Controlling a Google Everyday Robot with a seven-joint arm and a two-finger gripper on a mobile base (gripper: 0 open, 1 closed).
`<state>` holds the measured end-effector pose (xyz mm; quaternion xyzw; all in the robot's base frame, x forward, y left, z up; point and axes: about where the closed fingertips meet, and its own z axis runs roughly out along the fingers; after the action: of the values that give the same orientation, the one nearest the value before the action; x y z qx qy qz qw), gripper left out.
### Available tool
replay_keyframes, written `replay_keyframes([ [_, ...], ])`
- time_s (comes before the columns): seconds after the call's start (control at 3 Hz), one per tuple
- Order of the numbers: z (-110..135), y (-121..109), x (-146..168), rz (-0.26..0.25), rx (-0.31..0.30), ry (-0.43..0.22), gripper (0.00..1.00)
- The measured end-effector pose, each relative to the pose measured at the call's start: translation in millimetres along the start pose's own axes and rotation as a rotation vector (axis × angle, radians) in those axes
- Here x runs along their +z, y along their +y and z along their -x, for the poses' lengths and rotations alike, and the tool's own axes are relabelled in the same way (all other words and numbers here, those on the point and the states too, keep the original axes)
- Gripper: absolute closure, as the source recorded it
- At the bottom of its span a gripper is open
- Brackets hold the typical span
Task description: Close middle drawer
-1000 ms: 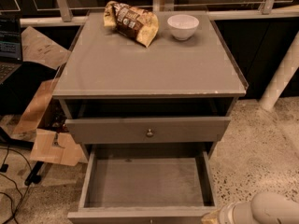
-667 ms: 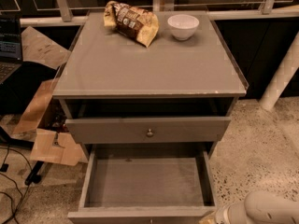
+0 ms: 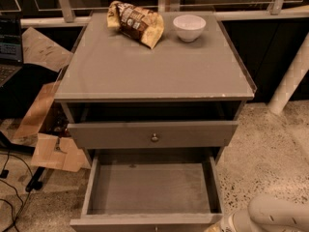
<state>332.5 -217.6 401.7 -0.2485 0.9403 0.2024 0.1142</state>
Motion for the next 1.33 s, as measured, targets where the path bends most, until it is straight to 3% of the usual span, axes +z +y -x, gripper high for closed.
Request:
replay_keyframes([
  [1.33,6.3,-4.1,1.0,0.010,0.000,0.016,1.00],
])
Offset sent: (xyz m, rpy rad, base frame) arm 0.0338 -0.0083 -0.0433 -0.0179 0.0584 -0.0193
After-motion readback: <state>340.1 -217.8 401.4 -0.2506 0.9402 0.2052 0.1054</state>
